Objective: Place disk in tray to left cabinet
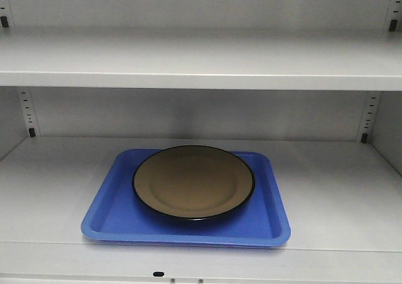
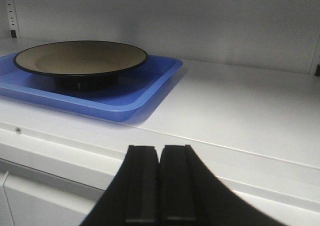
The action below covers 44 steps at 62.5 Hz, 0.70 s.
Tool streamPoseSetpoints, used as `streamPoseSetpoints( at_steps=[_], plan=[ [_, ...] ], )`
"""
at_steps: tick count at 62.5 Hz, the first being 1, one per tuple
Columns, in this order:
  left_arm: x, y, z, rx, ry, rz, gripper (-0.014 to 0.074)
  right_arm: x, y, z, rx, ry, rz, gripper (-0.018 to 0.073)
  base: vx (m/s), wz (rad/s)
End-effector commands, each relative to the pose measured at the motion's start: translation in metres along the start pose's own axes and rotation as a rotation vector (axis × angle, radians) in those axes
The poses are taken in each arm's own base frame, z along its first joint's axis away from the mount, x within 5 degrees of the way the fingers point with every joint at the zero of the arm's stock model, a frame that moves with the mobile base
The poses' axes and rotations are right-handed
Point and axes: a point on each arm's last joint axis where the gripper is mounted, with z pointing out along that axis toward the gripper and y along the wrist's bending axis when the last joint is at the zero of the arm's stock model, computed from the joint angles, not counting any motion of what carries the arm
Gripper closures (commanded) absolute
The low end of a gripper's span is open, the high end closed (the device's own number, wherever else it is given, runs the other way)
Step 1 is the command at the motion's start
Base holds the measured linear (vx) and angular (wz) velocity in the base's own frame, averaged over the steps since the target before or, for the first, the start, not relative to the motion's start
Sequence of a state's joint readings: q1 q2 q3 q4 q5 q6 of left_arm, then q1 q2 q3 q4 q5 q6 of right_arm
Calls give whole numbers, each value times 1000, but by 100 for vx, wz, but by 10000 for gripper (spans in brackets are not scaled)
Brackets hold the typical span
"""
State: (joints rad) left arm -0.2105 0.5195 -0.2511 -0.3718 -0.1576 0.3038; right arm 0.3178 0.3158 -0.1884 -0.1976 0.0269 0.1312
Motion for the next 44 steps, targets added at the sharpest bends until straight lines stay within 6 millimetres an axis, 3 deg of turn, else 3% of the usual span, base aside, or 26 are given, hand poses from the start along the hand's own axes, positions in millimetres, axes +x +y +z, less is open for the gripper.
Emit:
streamPoseSetpoints(
  at_steps=[1,8,15,31,44],
  plan=[
    [-15,1,0,-20,-104,-9,603,-17,0,0,-9,-106,-18,563,0,0],
    [-13,2,-4,-22,-114,-9,603,-17,0,0,-9,-107,-18,563,0,0],
    [-4,3,-22,-19,-151,54,603,-17,0,0,-9,-106,-18,563,0,0],
    [65,11,-50,-69,-154,-2,603,-17,0,0,-9,-106,-18,563,0,0],
    [79,11,-57,-84,-37,45,603,-17,0,0,-9,-105,-18,563,0,0]
  ],
)
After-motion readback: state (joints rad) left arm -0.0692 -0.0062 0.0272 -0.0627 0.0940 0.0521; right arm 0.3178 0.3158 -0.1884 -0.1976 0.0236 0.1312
